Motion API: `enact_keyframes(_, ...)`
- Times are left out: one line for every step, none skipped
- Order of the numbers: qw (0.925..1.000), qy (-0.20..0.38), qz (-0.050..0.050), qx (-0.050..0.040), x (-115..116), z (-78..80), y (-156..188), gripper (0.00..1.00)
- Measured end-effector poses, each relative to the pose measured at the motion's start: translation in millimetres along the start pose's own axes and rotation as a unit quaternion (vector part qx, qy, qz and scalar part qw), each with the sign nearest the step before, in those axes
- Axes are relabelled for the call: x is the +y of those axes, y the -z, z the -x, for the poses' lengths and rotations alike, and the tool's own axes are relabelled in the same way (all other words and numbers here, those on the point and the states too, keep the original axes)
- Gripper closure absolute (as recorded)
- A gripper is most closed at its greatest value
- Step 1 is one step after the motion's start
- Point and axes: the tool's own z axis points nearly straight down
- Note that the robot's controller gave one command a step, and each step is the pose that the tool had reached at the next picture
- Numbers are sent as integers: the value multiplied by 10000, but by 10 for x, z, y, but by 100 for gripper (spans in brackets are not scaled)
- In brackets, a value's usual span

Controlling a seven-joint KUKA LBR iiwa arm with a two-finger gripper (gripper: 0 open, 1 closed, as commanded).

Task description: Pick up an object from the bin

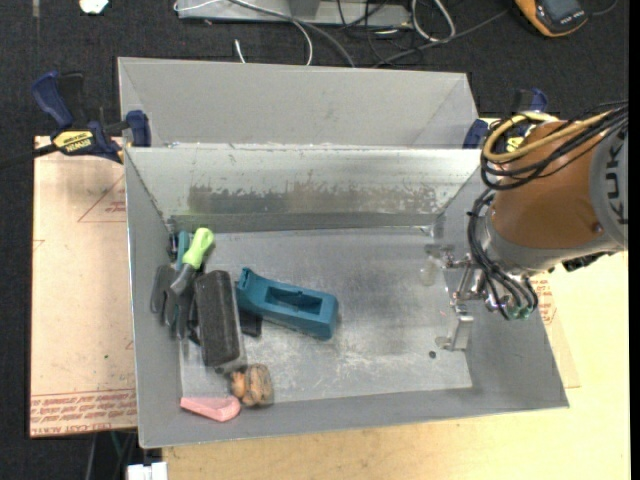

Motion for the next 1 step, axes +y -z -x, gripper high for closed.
enact_keyframes(9980, 634, -12, -10, 323, 75, -151, 0)
